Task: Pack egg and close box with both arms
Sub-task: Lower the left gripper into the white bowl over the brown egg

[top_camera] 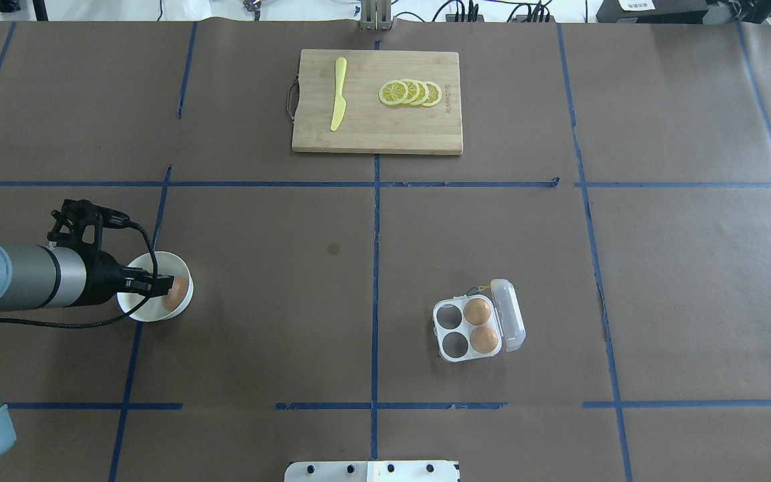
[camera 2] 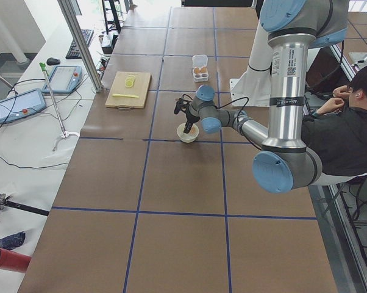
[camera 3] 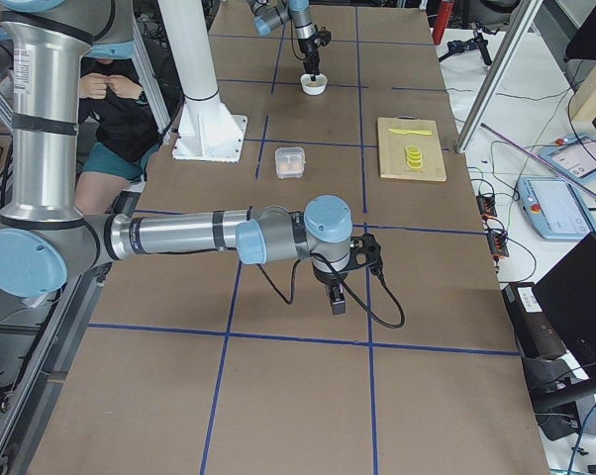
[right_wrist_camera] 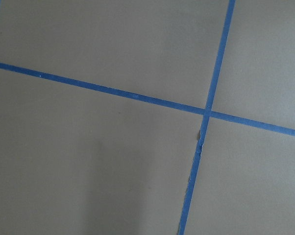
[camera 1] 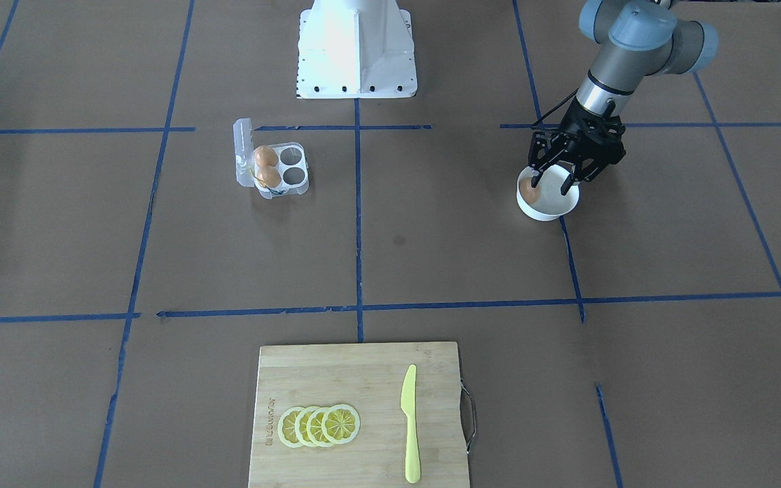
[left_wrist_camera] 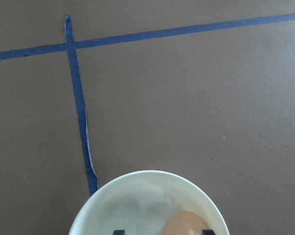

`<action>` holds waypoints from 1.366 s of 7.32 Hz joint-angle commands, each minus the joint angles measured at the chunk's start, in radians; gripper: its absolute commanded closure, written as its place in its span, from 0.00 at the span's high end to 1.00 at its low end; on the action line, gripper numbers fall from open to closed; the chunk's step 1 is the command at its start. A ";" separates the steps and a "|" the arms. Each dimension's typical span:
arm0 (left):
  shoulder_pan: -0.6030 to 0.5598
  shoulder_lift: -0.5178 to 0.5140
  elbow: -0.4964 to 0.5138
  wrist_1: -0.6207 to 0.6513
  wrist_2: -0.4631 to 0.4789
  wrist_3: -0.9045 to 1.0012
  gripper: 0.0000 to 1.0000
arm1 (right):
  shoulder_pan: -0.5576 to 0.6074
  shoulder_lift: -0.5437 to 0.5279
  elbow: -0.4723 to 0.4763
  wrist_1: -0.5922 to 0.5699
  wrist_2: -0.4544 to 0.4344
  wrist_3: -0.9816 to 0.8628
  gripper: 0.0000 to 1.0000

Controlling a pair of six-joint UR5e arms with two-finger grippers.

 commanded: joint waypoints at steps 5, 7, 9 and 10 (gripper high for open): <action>0.013 -0.040 0.044 -0.002 -0.001 0.010 0.63 | 0.000 -0.002 -0.003 -0.001 0.000 0.000 1.00; 0.015 -0.041 0.058 -0.004 -0.001 0.010 0.64 | 0.000 -0.002 -0.003 -0.001 0.000 0.000 1.00; 0.023 -0.043 0.076 -0.005 -0.001 0.010 0.65 | 0.000 -0.002 -0.003 -0.002 0.000 0.000 1.00; 0.023 -0.043 0.076 -0.004 -0.001 0.010 0.65 | 0.000 -0.002 -0.003 -0.002 0.000 0.000 1.00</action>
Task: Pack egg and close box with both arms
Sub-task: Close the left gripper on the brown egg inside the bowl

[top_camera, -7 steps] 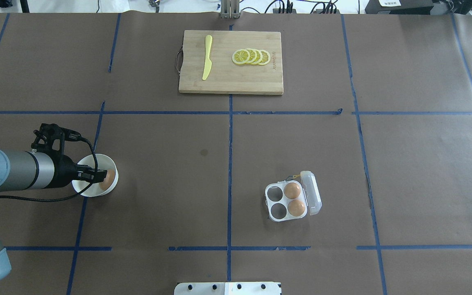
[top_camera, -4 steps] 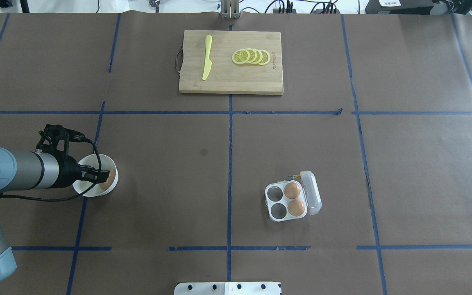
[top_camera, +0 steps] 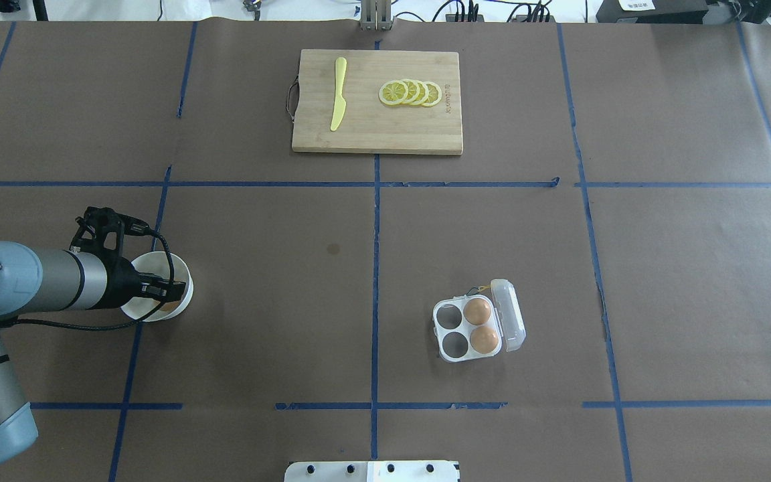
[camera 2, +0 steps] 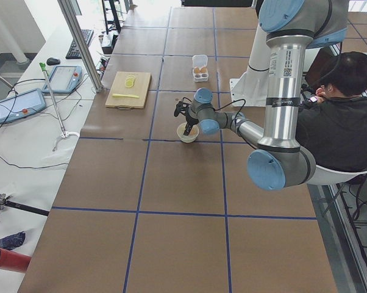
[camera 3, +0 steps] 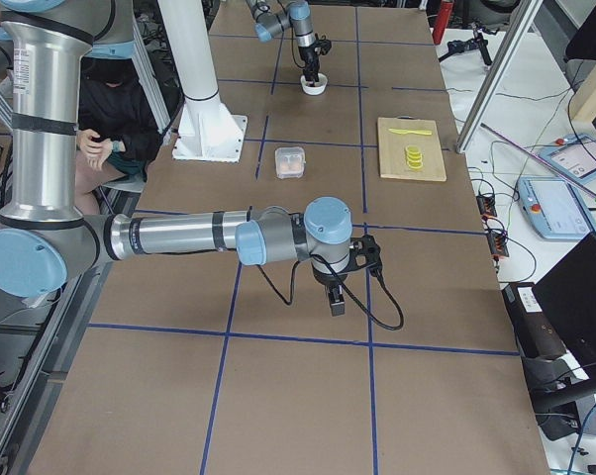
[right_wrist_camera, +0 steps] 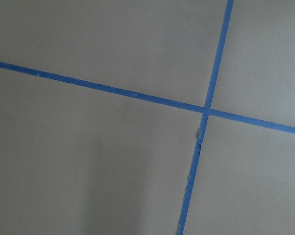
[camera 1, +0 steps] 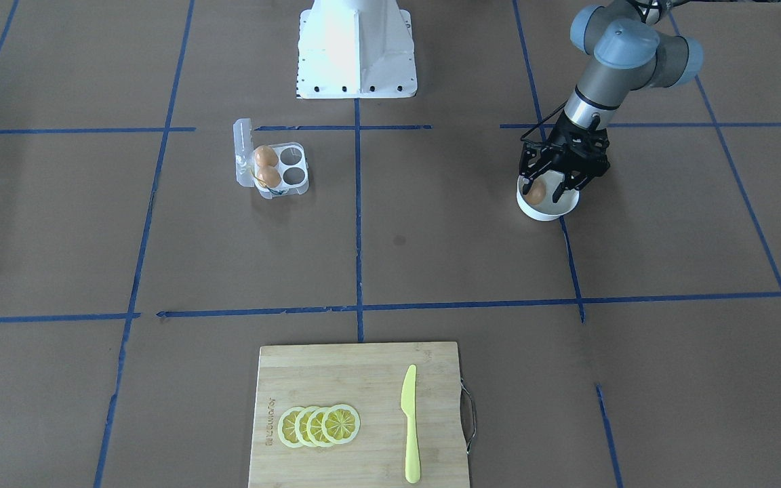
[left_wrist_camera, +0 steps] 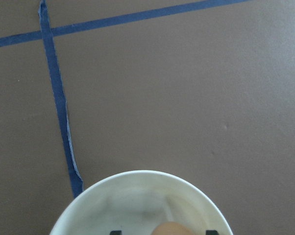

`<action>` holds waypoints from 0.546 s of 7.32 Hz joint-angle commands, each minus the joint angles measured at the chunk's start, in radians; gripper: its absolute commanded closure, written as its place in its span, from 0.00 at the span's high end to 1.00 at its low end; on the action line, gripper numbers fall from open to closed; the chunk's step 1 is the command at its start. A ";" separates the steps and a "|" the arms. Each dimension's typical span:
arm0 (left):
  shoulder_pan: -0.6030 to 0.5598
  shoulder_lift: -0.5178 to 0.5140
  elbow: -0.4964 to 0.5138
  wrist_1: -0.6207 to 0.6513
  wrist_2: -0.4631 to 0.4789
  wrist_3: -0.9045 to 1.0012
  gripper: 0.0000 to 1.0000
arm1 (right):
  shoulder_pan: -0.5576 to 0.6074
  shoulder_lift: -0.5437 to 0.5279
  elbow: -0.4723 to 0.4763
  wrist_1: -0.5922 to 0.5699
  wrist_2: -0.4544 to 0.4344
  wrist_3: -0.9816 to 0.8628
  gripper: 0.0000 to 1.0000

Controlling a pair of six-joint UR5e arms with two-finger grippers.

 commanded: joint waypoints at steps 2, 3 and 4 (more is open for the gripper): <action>0.009 -0.033 0.041 -0.001 0.000 0.000 0.65 | 0.000 0.000 0.001 0.000 0.000 0.000 1.00; 0.009 -0.040 0.049 0.001 0.000 0.000 0.65 | 0.000 0.000 0.001 0.000 0.000 0.000 1.00; 0.008 -0.041 0.046 -0.001 0.000 0.000 0.61 | 0.000 0.000 0.001 0.000 0.000 0.000 1.00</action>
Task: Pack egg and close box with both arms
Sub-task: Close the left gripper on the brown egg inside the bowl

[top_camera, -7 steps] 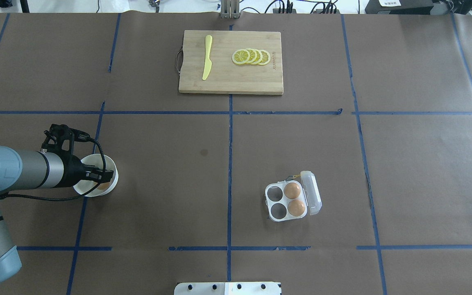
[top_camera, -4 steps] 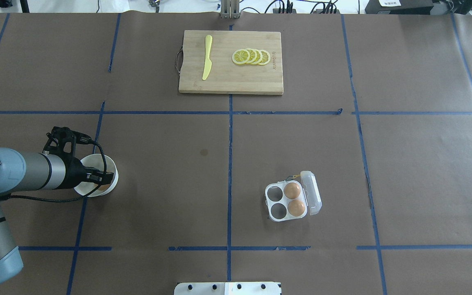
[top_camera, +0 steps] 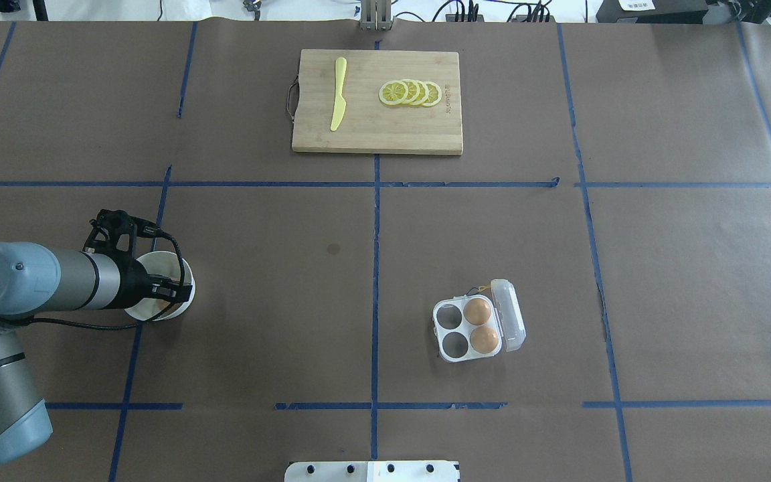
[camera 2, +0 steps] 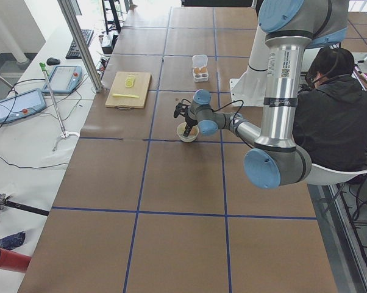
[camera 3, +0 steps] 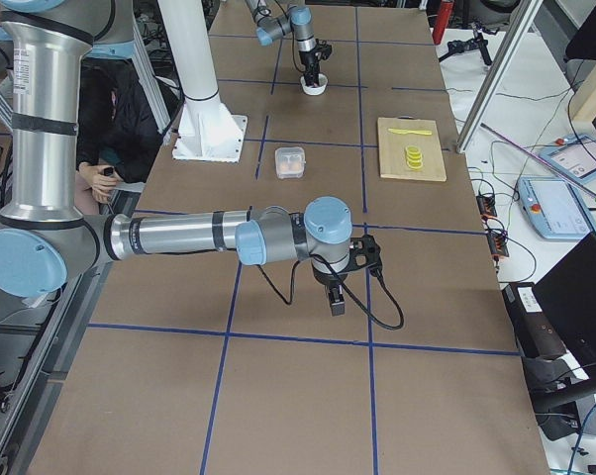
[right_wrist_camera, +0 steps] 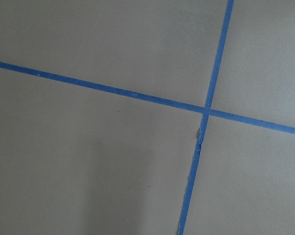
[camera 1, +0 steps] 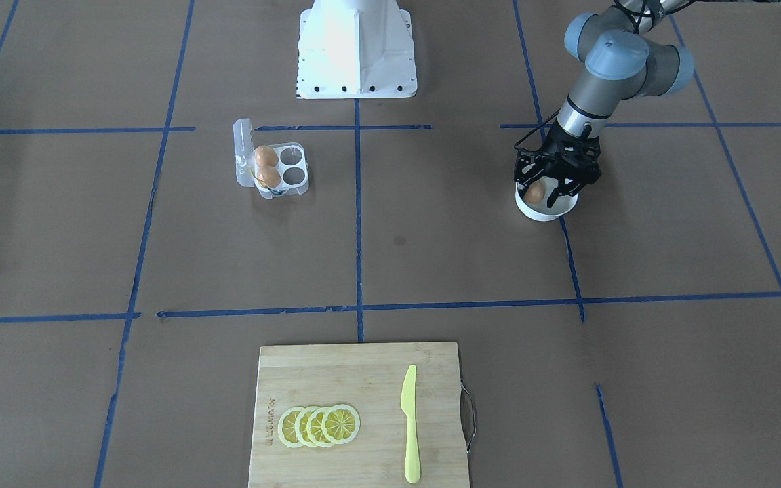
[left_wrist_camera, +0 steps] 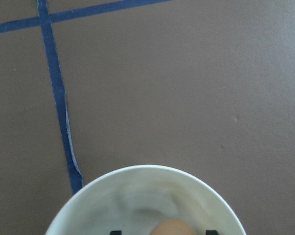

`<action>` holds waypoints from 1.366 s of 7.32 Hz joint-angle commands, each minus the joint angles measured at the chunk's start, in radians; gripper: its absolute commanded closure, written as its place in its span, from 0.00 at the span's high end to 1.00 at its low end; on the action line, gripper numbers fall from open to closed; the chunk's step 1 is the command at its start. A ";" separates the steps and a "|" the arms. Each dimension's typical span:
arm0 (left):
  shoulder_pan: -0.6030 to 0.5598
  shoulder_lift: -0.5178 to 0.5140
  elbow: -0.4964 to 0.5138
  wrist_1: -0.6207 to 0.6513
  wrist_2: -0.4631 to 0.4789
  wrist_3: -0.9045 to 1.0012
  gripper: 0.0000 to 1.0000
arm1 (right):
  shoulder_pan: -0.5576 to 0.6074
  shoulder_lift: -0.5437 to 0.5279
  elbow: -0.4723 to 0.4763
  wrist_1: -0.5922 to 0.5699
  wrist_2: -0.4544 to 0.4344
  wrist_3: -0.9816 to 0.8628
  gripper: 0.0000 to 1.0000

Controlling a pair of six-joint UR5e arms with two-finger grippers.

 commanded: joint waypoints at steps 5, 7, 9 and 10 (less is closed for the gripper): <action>-0.017 0.046 -0.051 0.001 -0.002 0.066 0.00 | 0.000 0.000 0.000 0.000 0.002 0.000 1.00; -0.016 0.045 -0.041 0.001 -0.002 0.066 0.40 | 0.000 0.000 0.000 0.000 0.002 0.000 1.00; -0.016 0.030 -0.047 0.001 -0.008 0.066 0.62 | 0.000 0.002 0.000 0.000 0.002 0.000 1.00; -0.016 0.028 -0.046 0.001 -0.009 0.066 0.62 | 0.000 0.002 0.000 0.000 0.002 0.002 1.00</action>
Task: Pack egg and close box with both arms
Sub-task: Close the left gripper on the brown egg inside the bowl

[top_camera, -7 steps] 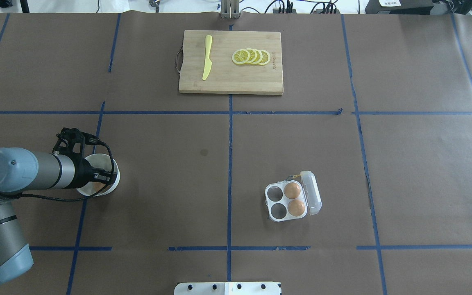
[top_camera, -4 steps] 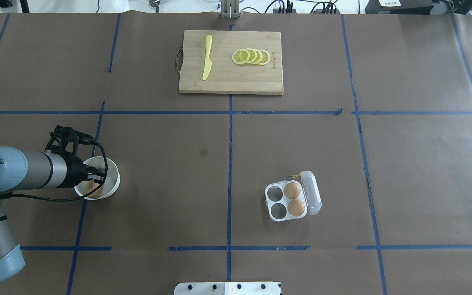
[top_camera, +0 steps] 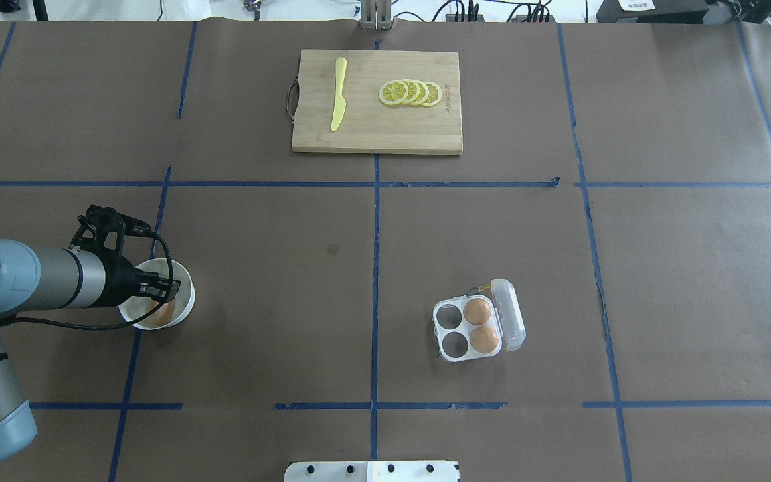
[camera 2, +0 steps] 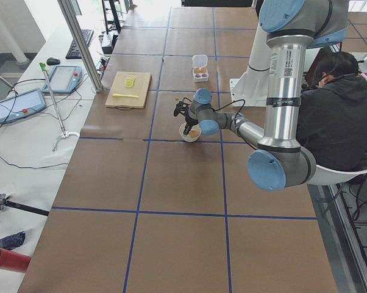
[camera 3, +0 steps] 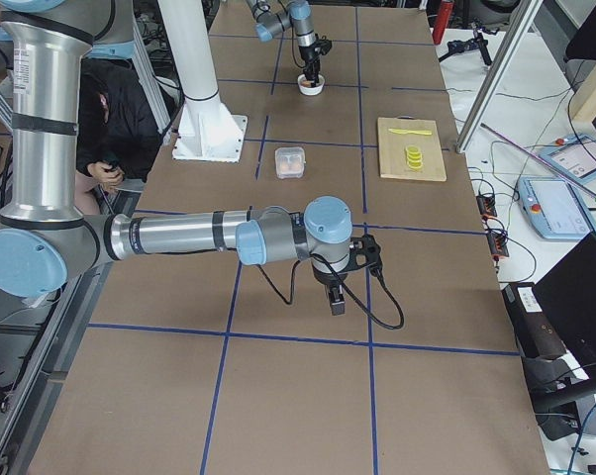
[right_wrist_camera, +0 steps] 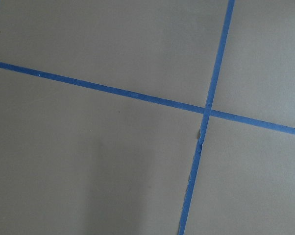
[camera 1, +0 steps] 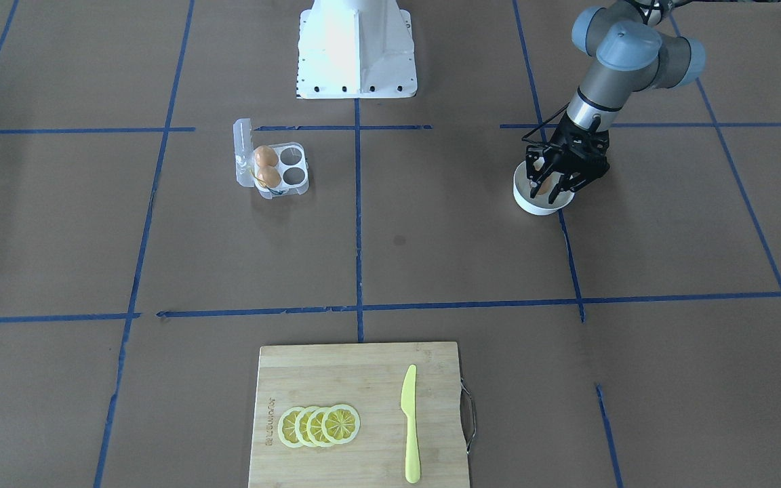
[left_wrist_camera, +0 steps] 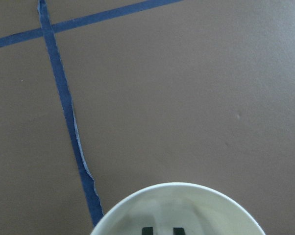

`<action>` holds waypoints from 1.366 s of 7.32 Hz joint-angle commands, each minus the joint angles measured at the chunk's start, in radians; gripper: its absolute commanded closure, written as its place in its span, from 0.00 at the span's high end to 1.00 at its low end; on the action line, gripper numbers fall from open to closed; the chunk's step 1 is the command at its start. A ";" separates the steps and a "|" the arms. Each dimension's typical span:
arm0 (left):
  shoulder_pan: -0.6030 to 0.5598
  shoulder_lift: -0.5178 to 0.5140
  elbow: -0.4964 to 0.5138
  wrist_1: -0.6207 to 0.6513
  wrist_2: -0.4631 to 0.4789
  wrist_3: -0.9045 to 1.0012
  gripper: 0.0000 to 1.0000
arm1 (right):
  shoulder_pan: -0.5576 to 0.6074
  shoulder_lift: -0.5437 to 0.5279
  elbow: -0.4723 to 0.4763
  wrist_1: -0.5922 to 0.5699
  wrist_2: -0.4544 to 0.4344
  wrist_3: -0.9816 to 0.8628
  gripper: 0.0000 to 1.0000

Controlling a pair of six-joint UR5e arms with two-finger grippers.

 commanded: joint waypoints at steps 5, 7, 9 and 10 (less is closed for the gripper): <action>0.000 0.006 0.001 0.000 -0.003 -0.004 0.70 | 0.000 0.001 -0.001 0.000 -0.002 0.000 1.00; 0.002 0.000 -0.005 0.000 -0.009 -0.005 0.73 | 0.000 0.001 -0.003 0.000 -0.002 -0.002 1.00; 0.000 0.001 -0.016 -0.002 -0.010 0.020 0.72 | 0.000 0.001 -0.003 0.000 -0.002 -0.002 1.00; -0.003 0.012 -0.023 0.000 -0.018 0.145 0.71 | 0.000 0.001 -0.003 0.000 -0.002 0.000 1.00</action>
